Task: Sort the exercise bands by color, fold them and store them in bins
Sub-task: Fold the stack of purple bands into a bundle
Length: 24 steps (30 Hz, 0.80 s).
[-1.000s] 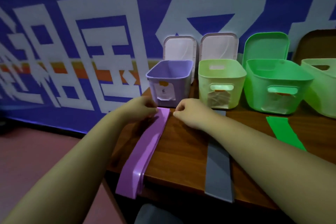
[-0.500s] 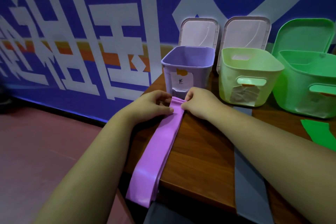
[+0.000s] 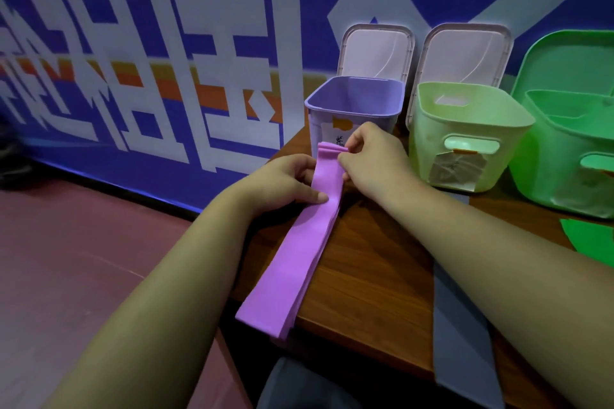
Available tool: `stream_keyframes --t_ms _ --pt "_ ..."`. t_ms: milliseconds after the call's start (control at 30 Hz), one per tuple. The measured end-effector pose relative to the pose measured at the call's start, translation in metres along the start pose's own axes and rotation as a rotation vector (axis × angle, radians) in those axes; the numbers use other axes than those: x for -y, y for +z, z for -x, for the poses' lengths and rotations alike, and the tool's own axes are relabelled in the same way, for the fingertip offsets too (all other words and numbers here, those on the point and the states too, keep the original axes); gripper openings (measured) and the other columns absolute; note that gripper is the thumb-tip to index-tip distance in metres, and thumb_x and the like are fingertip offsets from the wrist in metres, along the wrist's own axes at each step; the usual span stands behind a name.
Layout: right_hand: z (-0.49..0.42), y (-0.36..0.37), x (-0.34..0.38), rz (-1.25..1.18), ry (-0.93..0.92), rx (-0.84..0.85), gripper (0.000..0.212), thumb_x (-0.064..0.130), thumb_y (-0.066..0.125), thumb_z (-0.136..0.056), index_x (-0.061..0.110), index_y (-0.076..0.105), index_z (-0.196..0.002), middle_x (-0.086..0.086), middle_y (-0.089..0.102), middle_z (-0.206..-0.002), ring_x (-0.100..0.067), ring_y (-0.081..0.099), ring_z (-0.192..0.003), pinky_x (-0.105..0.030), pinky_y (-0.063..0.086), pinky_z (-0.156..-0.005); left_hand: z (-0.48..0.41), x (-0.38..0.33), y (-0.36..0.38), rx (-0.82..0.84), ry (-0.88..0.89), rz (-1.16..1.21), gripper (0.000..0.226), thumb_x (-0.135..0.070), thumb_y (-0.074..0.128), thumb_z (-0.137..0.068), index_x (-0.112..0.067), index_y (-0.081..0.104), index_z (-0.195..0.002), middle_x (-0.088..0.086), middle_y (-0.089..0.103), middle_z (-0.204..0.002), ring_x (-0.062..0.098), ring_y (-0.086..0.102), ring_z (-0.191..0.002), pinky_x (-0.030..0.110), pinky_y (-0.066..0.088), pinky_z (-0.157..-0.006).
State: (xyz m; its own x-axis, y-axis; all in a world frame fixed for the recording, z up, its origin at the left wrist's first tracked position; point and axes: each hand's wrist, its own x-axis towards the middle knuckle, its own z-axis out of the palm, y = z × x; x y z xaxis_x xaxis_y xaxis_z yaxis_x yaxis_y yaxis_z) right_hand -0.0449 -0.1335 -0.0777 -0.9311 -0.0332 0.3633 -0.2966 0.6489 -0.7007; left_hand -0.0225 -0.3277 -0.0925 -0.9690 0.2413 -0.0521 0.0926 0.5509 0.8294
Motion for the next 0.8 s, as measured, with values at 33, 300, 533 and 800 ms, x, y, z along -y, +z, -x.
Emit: stream_keyframes --t_ms 33,300,533,800 --pt "0.001 0.000 0.001 -0.006 -0.022 -0.019 0.019 0.012 0.069 -0.089 0.027 0.057 -0.088 0.002 0.071 -0.087 -0.024 0.074 -0.077 -0.043 0.063 -0.076 0.000 -0.002 0.002 -0.034 0.003 0.000 0.039 -0.023 0.086 -0.088 -0.026 0.065 -0.121 -0.018 0.072 -0.083 0.000 0.071 -0.079 0.025 0.052 -0.074" --pt "0.006 -0.006 0.010 -0.048 -0.122 -0.013 0.019 0.012 0.070 -0.090 0.026 0.057 -0.093 0.004 0.070 -0.090 -0.023 0.073 -0.080 -0.042 0.063 -0.075 -0.014 -0.001 0.010 -0.244 0.035 -0.035 0.037 -0.027 0.082 -0.091 -0.027 0.066 -0.124 -0.007 0.075 -0.105 0.011 0.072 -0.098 0.035 0.061 -0.089" --pt "0.027 -0.007 0.012 0.049 -0.239 0.184 0.020 0.017 0.073 -0.094 0.025 0.076 -0.112 0.007 0.068 -0.104 -0.007 0.062 -0.091 -0.016 0.041 -0.069 0.000 0.008 -0.003 -0.178 0.034 -0.044 0.033 -0.023 0.078 -0.096 -0.031 0.067 -0.126 -0.008 0.075 -0.107 0.009 0.072 -0.096 0.028 0.055 -0.083" --pt "0.059 -0.001 0.007 0.118 -0.274 0.322 0.015 0.026 0.076 -0.092 0.033 0.072 -0.104 0.012 0.063 -0.100 -0.004 0.060 -0.087 -0.023 0.043 -0.070 0.006 0.011 -0.004 -0.146 0.022 -0.004 0.028 -0.016 0.071 -0.098 -0.032 0.070 -0.121 -0.009 0.077 -0.108 0.010 0.075 -0.098 0.035 0.061 -0.090"
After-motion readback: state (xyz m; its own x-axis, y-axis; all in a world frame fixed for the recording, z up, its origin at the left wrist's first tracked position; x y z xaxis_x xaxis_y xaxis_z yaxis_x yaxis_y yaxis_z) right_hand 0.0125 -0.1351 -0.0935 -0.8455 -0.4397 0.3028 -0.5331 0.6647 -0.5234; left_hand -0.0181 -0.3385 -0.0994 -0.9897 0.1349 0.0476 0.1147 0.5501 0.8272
